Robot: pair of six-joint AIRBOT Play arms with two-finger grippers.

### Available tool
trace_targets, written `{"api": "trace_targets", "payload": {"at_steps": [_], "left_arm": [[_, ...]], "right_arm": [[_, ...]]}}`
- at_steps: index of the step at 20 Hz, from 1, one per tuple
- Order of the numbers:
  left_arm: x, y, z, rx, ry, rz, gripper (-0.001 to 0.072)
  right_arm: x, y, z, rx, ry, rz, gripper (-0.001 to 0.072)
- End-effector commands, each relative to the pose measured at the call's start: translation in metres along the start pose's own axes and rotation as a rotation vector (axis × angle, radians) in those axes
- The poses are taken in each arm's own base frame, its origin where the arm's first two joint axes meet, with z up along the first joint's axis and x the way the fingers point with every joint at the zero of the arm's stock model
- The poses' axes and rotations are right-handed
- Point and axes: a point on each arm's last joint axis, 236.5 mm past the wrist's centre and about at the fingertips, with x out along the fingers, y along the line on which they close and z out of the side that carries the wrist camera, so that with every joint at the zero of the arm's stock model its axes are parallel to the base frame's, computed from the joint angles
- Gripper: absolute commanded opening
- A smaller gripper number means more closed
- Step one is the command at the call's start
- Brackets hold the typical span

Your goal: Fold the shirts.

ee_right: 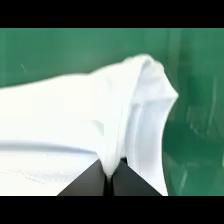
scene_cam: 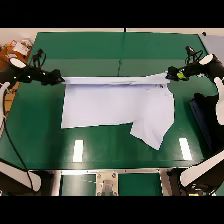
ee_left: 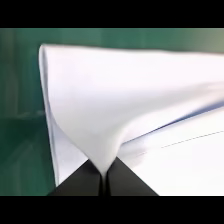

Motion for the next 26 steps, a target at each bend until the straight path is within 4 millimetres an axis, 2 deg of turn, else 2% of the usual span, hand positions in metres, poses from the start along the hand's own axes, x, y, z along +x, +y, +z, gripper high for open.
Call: {"api": "trace_targets", "payload": {"at_steps": [1,3,8,11,12,13,14,15,17,19,20,21,22,24,26], "left_arm": [[0.024,0.008,-0.038,0.003,0.11,0.032,0.0022],[0.033,0.009,-0.044,0.006,0.13,0.038,0.0022],[0.033,0.019,-0.044,-0.009,0.13,0.084,0.0022],[0.035,0.015,-0.037,-0.015,0.098,0.076,0.0023],[0.036,0.013,-0.037,-0.012,0.101,0.072,0.0025],[0.034,0.011,-0.041,-0.01,0.122,0.063,0.0102],[0.032,0.007,-0.045,-0.013,0.146,0.052,0.044],[0.027,0.002,-0.048,-0.011,0.17,0.042,0.0632],[0.009,-0.01,-0.043,-0.016,0.202,0.017,0.062],[-0.017,-0.018,-0.035,-0.05,0.236,0.004,0.0617],[-0.031,-0.02,-0.034,-0.06,0.261,-0.005,0.0442],[-0.043,-0.024,-0.036,-0.052,0.293,-0.017,0.0157],[-0.051,-0.028,-0.041,-0.042,0.325,-0.027,0.0028],[-0.06,-0.035,-0.053,-0.039,0.378,-0.036,0.0021],[-0.075,-0.032,-0.067,-0.018,0.41,0.033,0.002]], "right_arm": [[0.0,-0.016,-0.025,-0.024,0.102,-0.064,0.0012],[0.004,-0.018,-0.033,-0.015,0.124,-0.063,0.0012],[0.02,-0.023,-0.066,0.011,0.208,-0.059,0.0013],[0.022,-0.023,-0.067,0.014,0.202,-0.059,0.0015],[0.021,-0.023,-0.066,0.014,0.202,-0.059,0.0056],[0.019,-0.024,-0.064,0.006,0.202,-0.066,0.025],[0.012,-0.027,-0.062,-0.005,0.21,-0.08,0.0329],[0.0,-0.035,-0.059,-0.001,0.226,-0.117,0.0327],[-0.032,-0.046,-0.049,0.013,0.244,-0.182,0.0323],[-0.066,-0.049,-0.044,0.034,0.24,-0.196,0.0323],[-0.081,-0.048,-0.047,0.04,0.241,-0.197,0.0319],[-0.093,-0.047,-0.052,0.046,0.246,-0.198,0.0186],[-0.104,-0.046,-0.058,0.055,0.242,-0.2,0.0017],[-0.12,-0.042,-0.081,0.069,0.255,-0.205,0.0014],[-0.136,-0.043,-0.114,0.127,0.269,-0.21,0.0013]]}}
